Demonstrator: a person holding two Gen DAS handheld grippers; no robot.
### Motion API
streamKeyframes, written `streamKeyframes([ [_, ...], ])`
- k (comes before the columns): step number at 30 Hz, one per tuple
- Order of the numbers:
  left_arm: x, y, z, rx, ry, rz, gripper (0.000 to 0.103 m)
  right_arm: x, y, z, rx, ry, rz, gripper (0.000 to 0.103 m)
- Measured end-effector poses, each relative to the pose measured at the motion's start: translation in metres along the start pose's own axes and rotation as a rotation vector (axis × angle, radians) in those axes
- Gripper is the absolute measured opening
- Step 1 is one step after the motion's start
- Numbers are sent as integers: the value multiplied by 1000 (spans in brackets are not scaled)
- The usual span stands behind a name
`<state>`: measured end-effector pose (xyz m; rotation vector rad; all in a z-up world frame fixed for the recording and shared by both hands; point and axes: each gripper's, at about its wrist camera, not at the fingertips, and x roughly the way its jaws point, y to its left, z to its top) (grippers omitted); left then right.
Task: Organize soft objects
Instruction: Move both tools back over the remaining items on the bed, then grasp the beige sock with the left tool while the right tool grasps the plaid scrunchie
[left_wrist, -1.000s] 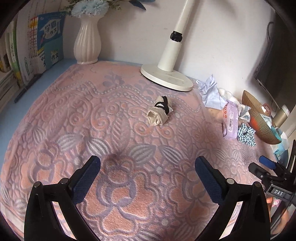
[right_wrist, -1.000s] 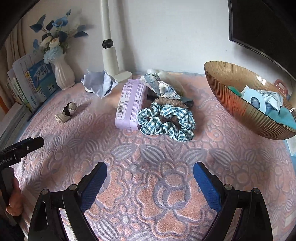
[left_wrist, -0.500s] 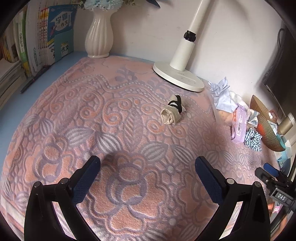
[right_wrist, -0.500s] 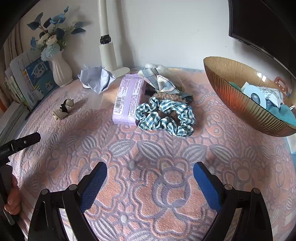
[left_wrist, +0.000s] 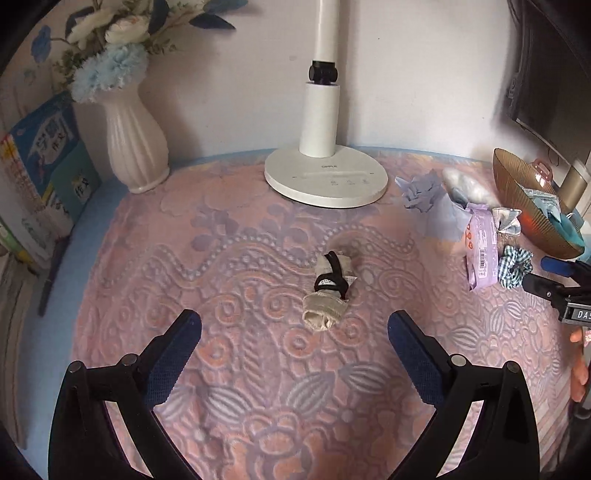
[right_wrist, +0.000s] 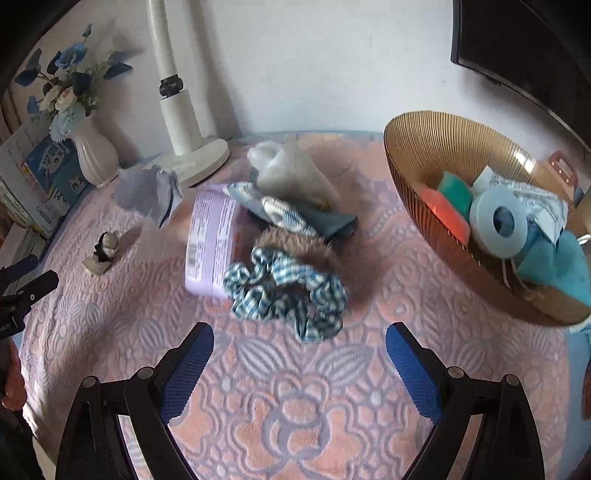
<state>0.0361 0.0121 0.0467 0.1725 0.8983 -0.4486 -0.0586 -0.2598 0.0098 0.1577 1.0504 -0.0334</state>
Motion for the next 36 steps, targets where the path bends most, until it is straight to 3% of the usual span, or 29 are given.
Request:
streamKeyframes([
  [3, 22, 1, 5, -13, 31, -43, 98, 16, -2, 7, -4, -13, 11, 94],
  [9, 46, -10, 17, -4, 42, -34, 83, 31, 2, 10, -25, -54, 38, 93],
  [11, 52, -14, 18, 8, 50, -31, 63, 35, 4, 9, -30, -53, 45, 83],
  [17, 54, -30, 13, 56, 37, 33, 31, 25, -3, 2, -12, -86, 78, 49],
  [20, 43, -31, 5, 39, 39, 35, 27, 14, -7, -2, -6, -114, 97, 38],
  [22, 30, -34, -3, 38, 21, 23, 26, 5, -9, -9, 3, -121, 106, 35],
  [30, -12, -52, -30, -3, -41, -91, 26, -41, -19, -50, 42, -134, 145, 34],
  [36, -14, -69, -46, -2, -81, -129, 26, -60, -12, -82, -24, -60, 181, 34],
])
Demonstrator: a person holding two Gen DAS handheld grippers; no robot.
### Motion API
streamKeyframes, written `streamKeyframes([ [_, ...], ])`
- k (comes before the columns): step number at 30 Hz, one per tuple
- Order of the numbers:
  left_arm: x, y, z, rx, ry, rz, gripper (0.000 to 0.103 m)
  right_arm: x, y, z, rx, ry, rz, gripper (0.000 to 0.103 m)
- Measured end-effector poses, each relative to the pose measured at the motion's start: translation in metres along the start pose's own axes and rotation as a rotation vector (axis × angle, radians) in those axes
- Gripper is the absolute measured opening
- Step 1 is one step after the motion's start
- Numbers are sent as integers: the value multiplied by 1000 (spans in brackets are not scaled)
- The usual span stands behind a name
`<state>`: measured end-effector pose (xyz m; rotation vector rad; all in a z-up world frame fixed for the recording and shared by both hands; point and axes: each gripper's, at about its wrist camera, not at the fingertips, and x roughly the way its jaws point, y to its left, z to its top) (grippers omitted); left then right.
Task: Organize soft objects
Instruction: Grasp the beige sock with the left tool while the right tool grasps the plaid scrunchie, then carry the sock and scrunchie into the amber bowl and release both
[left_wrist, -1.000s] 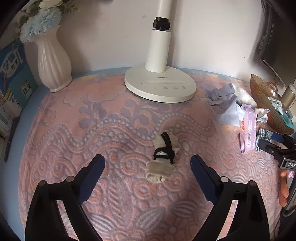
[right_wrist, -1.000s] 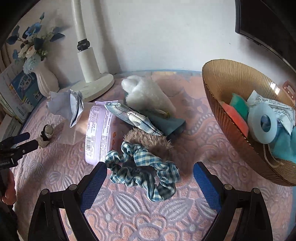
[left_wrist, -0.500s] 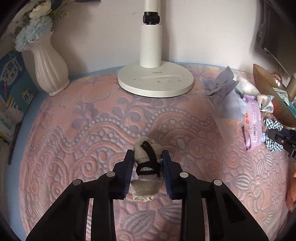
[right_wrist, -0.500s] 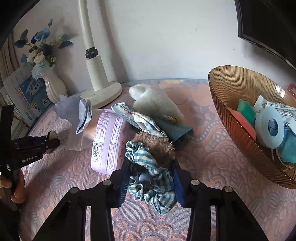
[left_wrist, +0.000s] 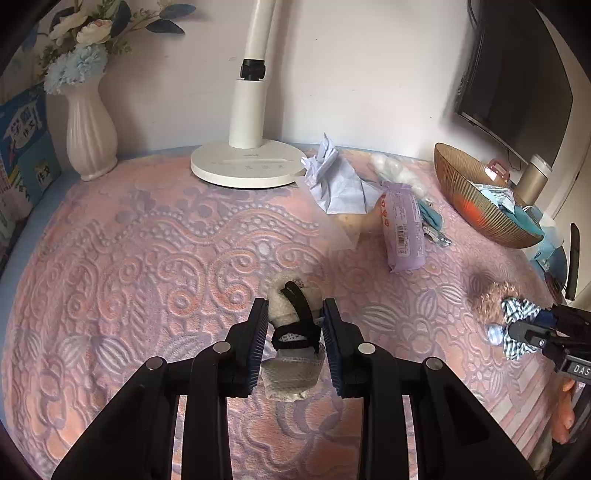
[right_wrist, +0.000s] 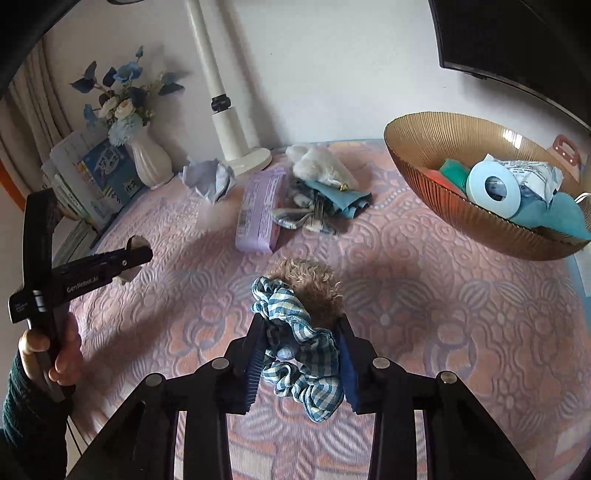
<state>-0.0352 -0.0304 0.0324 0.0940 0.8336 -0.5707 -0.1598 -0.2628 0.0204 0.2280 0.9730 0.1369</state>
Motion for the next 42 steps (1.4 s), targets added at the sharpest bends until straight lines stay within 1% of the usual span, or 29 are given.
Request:
streamKeyframes([
  [1, 2, -1, -4, -3, -3, 1, 26, 2, 1, -3, -9, 13, -3, 38],
  [2, 7, 4, -5, -16, 11, -4, 26, 2, 2, -7, -12, 24, -17, 49],
  [3, 10, 7, -6, -32, 31, -7, 26, 2, 1, -10, -10, 27, -32, 57],
  [4, 10, 10, -6, -44, 27, -13, 26, -1, -1, -15, -5, 20, -43, 65],
  [7, 7, 17, -6, -73, 10, -47, 26, -5, -7, -22, 24, 20, -13, 65],
  [9, 7, 15, -6, -67, 7, -28, 26, -4, -10, -23, 36, 27, -19, 67],
  [11, 5, 9, -7, -39, -5, -17, 26, -2, -10, -24, 41, 35, -46, 76],
  [12, 4, 7, -8, -22, -10, -12, 26, -2, -10, -24, 47, 39, -51, 78],
  [14, 4, -1, -9, 14, -16, 4, 26, 0, -10, -24, 68, 50, -31, 80],
  [16, 5, -6, -9, 41, -15, 18, 26, 4, -8, -23, 97, 54, 10, 81],
  [17, 5, -8, -9, 53, -14, 24, 26, 6, -6, -23, 109, 54, 14, 85],
  [19, 5, -10, -10, 67, -14, 31, 26, 14, -2, -21, 134, 66, -24, 89],
  [22, 5, -10, -11, 70, -14, 37, 26, 25, 9, -19, 120, 63, -118, 89],
  [23, 6, -10, -11, 68, -12, 38, 26, 27, 14, -19, 104, 63, -145, 88],
  [24, 6, -9, -11, 66, -11, 40, 26, 29, 18, -19, 85, 58, -180, 85],
  [26, 6, -9, -11, 63, -8, 44, 26, 29, 23, -21, 48, 51, -246, 54],
  [27, 6, -8, -11, 63, -7, 43, 26, 28, 22, -21, 37, 46, -250, 51],
  [28, 6, -9, -11, 65, -9, 44, 26, 25, 20, -21, 36, 38, -234, 37],
  [29, 5, -10, -11, 70, -13, 44, 26, 21, 17, -21, 43, 33, -218, 33],
  [32, 1, -16, -8, 80, -7, 33, 26, 1, 6, -18, 57, -9, -207, 33],
  [35, -16, -29, 4, 66, -39, -22, 26, -32, -9, -10, 86, -80, -215, 33],
  [38, -37, -57, 27, 103, -92, -73, 26, -65, -31, 4, 126, -154, -197, 33],
  [42, -54, -106, 69, 199, -149, -123, 26, -106, -62, 34, 149, -242, -231, 33],
])
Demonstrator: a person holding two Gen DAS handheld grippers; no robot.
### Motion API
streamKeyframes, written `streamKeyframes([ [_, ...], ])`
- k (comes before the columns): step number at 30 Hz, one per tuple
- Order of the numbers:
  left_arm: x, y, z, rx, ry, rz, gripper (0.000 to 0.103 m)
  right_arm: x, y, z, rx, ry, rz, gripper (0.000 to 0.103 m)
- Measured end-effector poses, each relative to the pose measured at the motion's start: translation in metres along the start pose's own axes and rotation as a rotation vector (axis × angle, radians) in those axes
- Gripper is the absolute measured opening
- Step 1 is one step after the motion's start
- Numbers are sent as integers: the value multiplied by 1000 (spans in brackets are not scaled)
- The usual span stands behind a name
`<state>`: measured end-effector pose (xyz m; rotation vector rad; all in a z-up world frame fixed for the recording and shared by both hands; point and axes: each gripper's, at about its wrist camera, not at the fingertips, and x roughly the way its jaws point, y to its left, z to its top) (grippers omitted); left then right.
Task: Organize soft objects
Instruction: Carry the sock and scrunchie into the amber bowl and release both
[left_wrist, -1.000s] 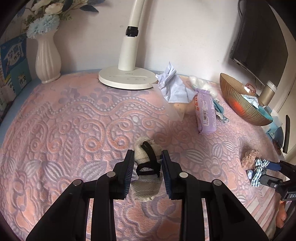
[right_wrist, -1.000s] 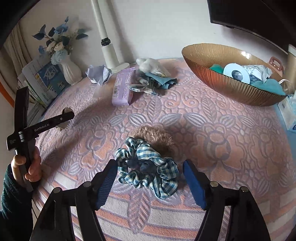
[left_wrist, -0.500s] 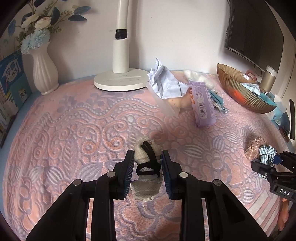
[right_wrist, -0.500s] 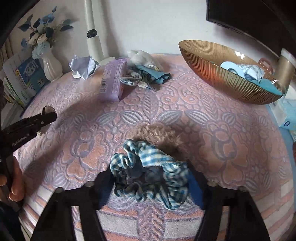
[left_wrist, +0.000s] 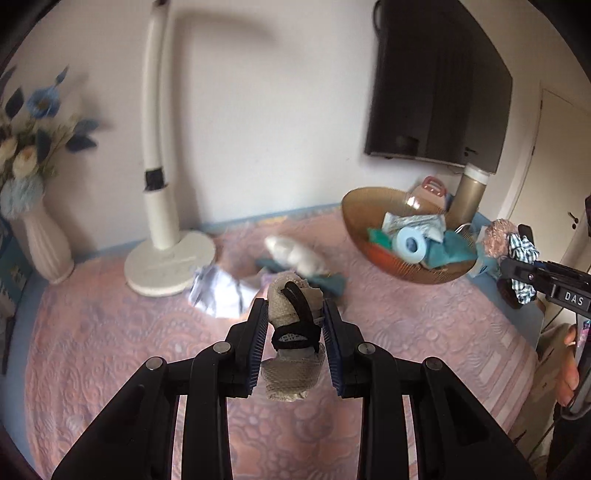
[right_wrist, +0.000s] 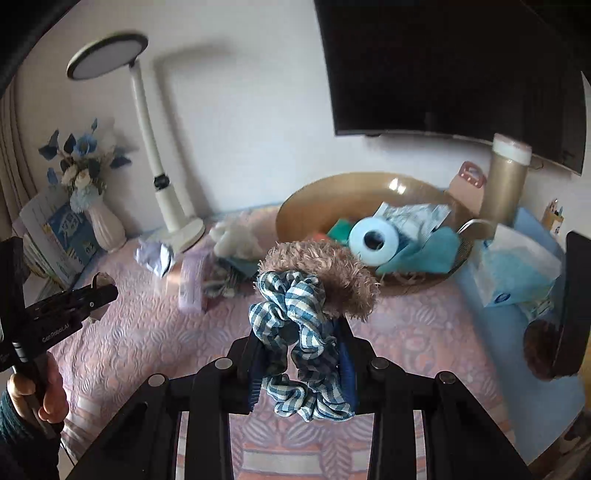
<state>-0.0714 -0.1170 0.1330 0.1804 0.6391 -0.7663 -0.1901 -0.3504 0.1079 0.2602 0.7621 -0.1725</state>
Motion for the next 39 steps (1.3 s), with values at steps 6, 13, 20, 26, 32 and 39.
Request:
streamKeyframes([
  [6, 26, -50, 73, 21, -31, -128, 26, -23, -39, 59, 42, -98, -77, 33],
  [13, 63, -97, 126, 44, -25, -179, 26, -11, -72, 112, 90, -96, -89, 34],
  [20, 94, -120, 139, 39, -12, -169, 27, 23, -79, 135, 77, -62, -104, 34],
  [26, 124, -125, 133, 15, 69, -192, 59, 53, -86, 132, 104, 18, -70, 62],
  [32, 121, -115, 118, -13, 102, -200, 78, 51, -98, 122, 122, 61, -62, 62],
  [39, 78, -91, 116, -22, 55, -179, 78, 23, -89, 116, 151, 38, -24, 62],
])
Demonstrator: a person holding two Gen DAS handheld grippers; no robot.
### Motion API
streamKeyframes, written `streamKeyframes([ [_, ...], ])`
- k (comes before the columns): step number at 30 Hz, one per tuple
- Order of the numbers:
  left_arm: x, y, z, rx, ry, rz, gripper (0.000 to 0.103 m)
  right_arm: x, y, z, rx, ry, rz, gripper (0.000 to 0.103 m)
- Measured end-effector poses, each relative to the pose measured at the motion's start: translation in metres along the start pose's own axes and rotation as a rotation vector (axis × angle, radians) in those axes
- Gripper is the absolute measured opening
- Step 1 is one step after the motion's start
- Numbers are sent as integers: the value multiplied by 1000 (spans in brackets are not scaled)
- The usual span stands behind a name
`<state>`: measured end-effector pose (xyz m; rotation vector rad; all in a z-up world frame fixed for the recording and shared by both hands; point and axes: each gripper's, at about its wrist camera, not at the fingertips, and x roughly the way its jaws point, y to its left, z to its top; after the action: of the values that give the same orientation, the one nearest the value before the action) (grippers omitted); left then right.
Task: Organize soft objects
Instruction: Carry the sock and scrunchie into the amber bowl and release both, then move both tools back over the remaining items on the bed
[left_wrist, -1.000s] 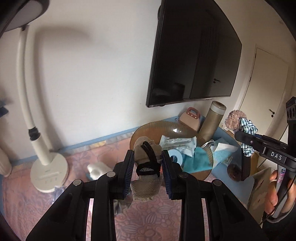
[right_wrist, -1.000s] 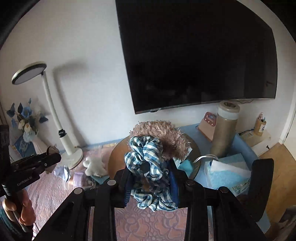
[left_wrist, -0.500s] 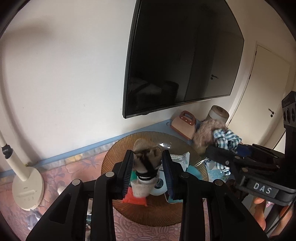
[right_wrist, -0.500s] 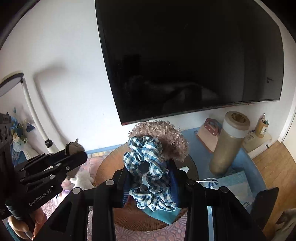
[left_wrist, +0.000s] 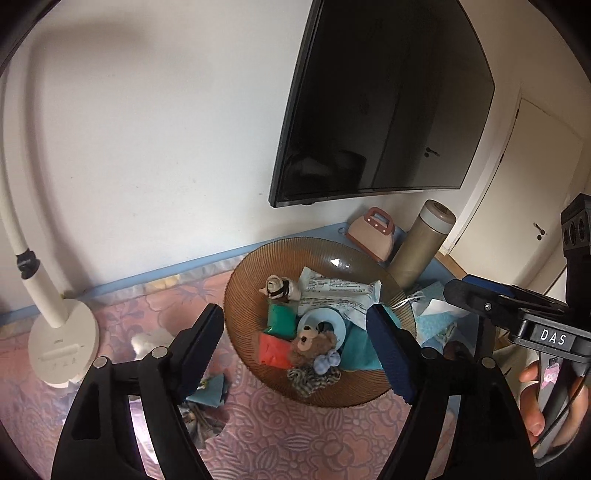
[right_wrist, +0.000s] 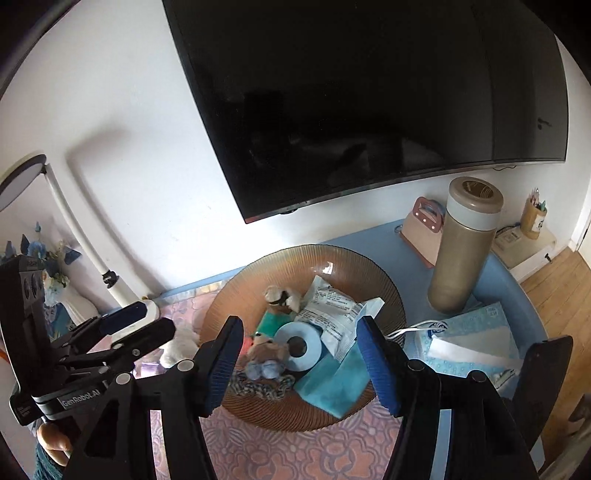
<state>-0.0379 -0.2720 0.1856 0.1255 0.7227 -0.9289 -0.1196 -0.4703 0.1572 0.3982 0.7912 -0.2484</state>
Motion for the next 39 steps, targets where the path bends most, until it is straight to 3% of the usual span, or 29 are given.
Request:
streamKeyframes([
  [6, -53, 17, -16, -4, -53, 38, 80, -14, 42, -19, -72, 5, 35, 63],
  [9, -78, 32, -34, -24, -76, 46, 94, -17, 67, -33, -108, 20, 84, 64],
  [10, -86, 38, -44, -30, -86, 47, 103, -17, 74, -39, -110, 26, 106, 66],
  [12, -97, 51, -68, -45, -101, 61, 103, -16, 87, -57, -108, 33, 163, 80],
  [13, -99, 58, -80, -52, -90, 76, 103, -13, 93, -67, -111, 36, 183, 89],
  [16, -99, 82, -121, -77, -53, 151, 103, 6, 111, -96, -133, 77, 203, 89],
  [20, -90, 112, -173, -86, 8, 241, 103, 46, 113, -148, -58, 185, 262, 89],
  [24, -75, 132, -205, -94, 71, 292, 103, 85, 110, -186, -7, 271, 275, 89],
  [29, -63, 145, -221, -107, 105, 313, 103, 102, 107, -208, -17, 252, 252, 90],
  [34, -59, 148, -227, -113, 125, 305, 103, 95, 112, -210, -63, 201, 241, 89],
  [39, -63, 149, -226, -126, 117, 285, 103, 96, 118, -210, -92, 203, 219, 89],
])
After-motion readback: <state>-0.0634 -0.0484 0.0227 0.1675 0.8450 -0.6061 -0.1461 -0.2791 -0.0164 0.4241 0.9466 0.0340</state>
